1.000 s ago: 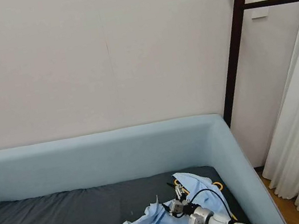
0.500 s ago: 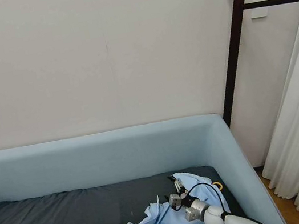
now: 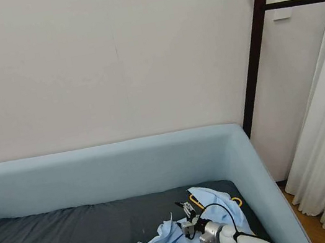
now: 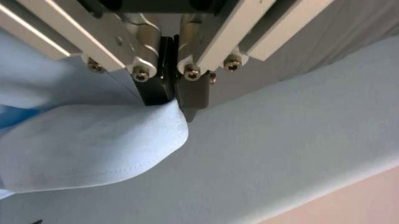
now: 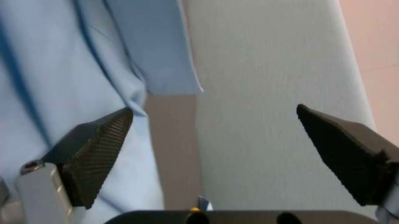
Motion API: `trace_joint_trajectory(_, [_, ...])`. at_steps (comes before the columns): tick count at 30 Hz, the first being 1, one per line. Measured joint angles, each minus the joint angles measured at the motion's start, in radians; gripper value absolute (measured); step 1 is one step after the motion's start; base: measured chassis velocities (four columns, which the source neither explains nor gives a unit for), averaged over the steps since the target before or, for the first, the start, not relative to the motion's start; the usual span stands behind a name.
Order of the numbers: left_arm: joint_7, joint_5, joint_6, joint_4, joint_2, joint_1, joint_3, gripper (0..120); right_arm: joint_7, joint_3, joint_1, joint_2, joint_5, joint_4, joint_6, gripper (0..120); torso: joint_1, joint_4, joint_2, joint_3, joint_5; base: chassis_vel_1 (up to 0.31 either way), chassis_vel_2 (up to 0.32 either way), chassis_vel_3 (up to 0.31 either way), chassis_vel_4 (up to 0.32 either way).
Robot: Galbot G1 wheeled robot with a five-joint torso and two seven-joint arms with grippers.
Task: Pick up the clothes from the sofa and hang them on the clothes hanger.
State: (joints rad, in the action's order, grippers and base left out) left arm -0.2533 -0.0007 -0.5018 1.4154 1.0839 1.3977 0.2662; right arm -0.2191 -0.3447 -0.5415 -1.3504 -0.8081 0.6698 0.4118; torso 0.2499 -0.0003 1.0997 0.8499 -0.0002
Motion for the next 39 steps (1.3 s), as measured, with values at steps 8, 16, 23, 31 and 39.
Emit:
trace_joint_trajectory(8, [0.0, -0.009, -0.002, 0.006, 0.007, 0.009, 0.002, 0, -0.011, -0.014, -0.029, -0.033, 0.124, 0.012, -0.051, 100, 0.0, 0.0005, 0.0, 0.0, 0.0003, 0.0, 0.0, 0.0, 0.0])
trace_joint_trajectory(16, [-0.001, -0.021, -0.001, 0.02, 0.008, 0.012, 0.011, 0, 0.002, -0.024, -0.039, -0.062, 0.17, -0.017, -0.045, 100, 0.0, 0.0002, 0.0, 0.0, 0.0001, 0.0, 0.0, 0.0, 0.0])
trace_joint_trajectory(23, [-0.001, -0.025, 0.0, 0.019, 0.014, 0.011, 0.011, 0, 0.004, -0.1, -0.045, -0.065, 0.425, 0.052, -0.096, 100, 0.0, 0.0003, 0.0, 0.0, 0.0002, 0.0, 0.0, 0.0, 0.0])
trace_joint_trajectory(31, [-0.002, -0.022, 0.0, 0.01, 0.034, 0.02, 0.008, 0, -0.038, -0.091, -0.04, -0.071, 0.527, 0.082, -0.147, 100, 0.0, 0.0003, 0.0, 0.0, 0.0001, 0.0, 0.0, 0.0, 0.0])
trace_joint_trajectory(39, [-0.002, -0.018, 0.0, 0.01, 0.038, 0.021, 0.002, 0, -0.052, -0.082, -0.038, -0.085, 0.644, 0.084, -0.177, 100, 0.0, 0.0003, 0.0, 0.0, 0.0002, 0.0, 0.0, 0.0, 0.0])
